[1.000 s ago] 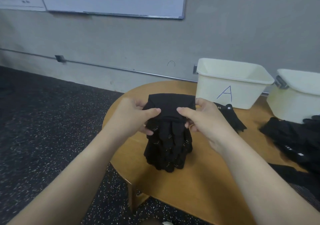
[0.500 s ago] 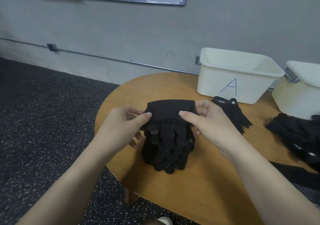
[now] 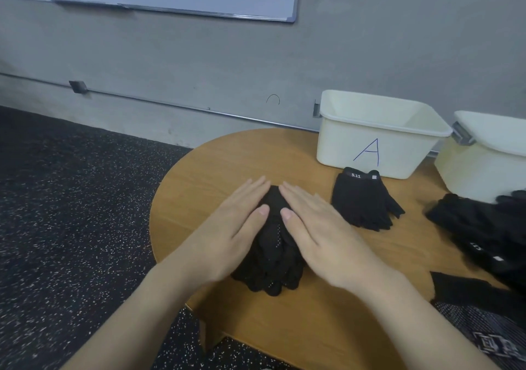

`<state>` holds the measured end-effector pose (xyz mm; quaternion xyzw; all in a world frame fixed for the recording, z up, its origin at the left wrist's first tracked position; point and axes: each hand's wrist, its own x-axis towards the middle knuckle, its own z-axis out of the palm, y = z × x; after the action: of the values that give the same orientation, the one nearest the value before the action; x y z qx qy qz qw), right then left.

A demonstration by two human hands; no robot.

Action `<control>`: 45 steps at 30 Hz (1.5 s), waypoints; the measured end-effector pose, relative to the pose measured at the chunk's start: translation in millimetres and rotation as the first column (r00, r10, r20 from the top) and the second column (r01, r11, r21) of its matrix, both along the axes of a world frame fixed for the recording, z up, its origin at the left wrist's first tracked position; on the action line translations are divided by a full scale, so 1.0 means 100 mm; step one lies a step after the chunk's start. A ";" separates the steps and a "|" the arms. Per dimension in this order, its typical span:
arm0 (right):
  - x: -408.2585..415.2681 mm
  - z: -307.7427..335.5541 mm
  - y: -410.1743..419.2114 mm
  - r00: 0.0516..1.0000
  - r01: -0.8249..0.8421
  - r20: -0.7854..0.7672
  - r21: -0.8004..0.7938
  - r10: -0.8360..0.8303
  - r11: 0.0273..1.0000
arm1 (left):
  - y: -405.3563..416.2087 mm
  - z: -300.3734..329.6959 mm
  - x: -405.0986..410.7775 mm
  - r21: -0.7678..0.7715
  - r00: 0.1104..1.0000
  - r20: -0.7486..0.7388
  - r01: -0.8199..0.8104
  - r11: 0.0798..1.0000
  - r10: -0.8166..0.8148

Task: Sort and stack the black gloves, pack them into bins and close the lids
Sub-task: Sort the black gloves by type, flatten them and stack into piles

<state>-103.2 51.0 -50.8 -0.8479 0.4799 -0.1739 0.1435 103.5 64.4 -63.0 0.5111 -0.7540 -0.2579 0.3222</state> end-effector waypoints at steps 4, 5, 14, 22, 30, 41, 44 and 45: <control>0.01 -0.09 0.09 0.999 0.018 0.034 0.090 -0.021 0.996 | 0.07 -0.16 -0.06 -0.001 0.998 -0.065 -0.027 1.000 0.027; 0.03 -0.10 0.10 0.999 0.020 0.038 0.099 -0.024 0.995 | 0.08 -0.18 -0.06 0.004 0.997 -0.071 -0.027 1.000 0.028; -0.06 0.13 0.17 0.997 0.021 0.071 0.178 -0.034 0.984 | 0.12 0.16 0.02 0.007 0.969 0.240 -0.058 0.998 0.054; -1.26 0.26 0.73 0.905 0.341 0.291 -0.065 -0.309 0.938 | 0.58 0.67 -0.83 -0.291 0.955 0.295 0.108 0.951 -0.018; -2.35 -0.09 1.06 0.758 0.559 0.384 0.033 -0.527 0.829 | 0.78 -0.10 -2.26 0.032 0.880 0.353 0.329 0.944 -0.319; -2.74 -0.53 1.05 0.870 0.445 0.168 0.140 -0.464 0.885 | 0.58 -0.48 -2.89 0.035 0.746 0.578 0.382 0.923 -0.331; -2.79 -0.55 1.01 0.880 0.440 0.116 0.167 -0.461 0.882 | 0.48 -0.47 -2.69 0.033 0.719 0.611 0.396 0.918 -0.332; -2.80 -0.55 1.01 0.882 0.442 0.100 0.168 -0.461 0.881 | 0.45 -0.46 -2.62 0.042 0.716 0.615 0.390 0.920 -0.331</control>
<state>-383.3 152.4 -106.0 -0.6863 0.6644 -0.2263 0.1907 -158.0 109.8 -109.2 0.3946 -0.9127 -0.1022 0.0275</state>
